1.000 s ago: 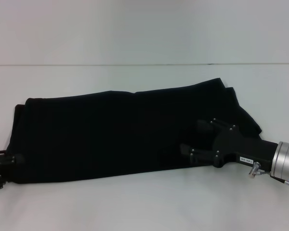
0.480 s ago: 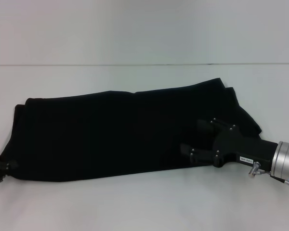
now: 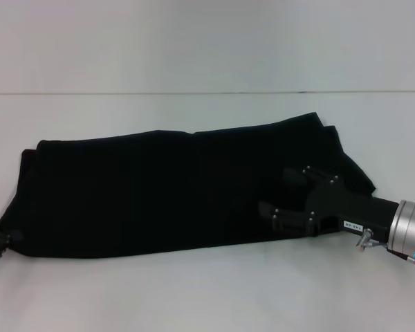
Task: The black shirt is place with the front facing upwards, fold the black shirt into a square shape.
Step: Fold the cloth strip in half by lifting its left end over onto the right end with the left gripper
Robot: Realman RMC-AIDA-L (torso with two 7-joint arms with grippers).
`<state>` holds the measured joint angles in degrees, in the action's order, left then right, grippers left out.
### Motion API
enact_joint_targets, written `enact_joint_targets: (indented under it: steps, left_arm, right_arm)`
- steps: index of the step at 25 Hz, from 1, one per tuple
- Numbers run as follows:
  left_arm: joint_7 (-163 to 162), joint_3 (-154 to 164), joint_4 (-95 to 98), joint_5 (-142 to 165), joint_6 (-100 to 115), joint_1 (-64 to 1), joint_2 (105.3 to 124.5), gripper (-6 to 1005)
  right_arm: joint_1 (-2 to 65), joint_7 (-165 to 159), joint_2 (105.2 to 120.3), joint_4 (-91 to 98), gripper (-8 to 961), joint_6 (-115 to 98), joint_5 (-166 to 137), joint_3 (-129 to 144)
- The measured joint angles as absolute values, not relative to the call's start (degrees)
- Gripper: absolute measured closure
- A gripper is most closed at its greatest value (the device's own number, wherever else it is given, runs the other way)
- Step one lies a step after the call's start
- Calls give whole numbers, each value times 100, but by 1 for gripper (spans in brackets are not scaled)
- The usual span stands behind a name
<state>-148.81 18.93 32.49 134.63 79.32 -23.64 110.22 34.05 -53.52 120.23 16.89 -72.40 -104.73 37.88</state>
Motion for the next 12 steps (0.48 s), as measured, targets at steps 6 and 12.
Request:
enact_joint_targets:
  steps: [6, 12]
  left_arm:
    - [-14783, 1835, 3283, 13446, 7719, -2429, 10952, 964]
    - [-14687, 1812, 3371, 13332, 7330, -2539, 10850, 963]
  right_arm:
    - [3413, -5352, 12023, 1687, 11, -7234, -10414, 3788]
    - [3420, -5352, 12023, 1675, 11, -7232, -10353, 3788]
